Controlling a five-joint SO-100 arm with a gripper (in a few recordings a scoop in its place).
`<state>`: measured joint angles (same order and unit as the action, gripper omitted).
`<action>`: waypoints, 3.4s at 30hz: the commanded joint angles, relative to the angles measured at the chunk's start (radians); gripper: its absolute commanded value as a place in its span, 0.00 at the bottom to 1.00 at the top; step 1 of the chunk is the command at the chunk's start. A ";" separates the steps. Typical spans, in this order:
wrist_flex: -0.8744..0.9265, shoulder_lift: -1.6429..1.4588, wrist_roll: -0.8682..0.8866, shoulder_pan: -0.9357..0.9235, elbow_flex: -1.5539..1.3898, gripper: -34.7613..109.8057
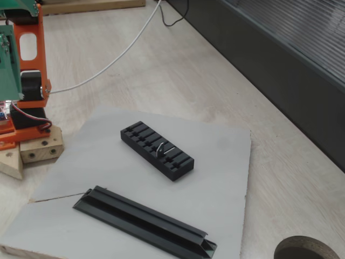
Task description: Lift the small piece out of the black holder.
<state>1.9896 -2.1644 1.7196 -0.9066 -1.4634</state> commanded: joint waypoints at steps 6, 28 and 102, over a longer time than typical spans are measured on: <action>0.025 -0.008 -0.002 -0.021 0.017 0.28; 0.023 -0.008 0.002 -0.021 0.017 0.28; -0.773 0.569 0.469 0.937 0.017 0.29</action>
<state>1.2226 -1.5831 2.1767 0.0061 -1.4634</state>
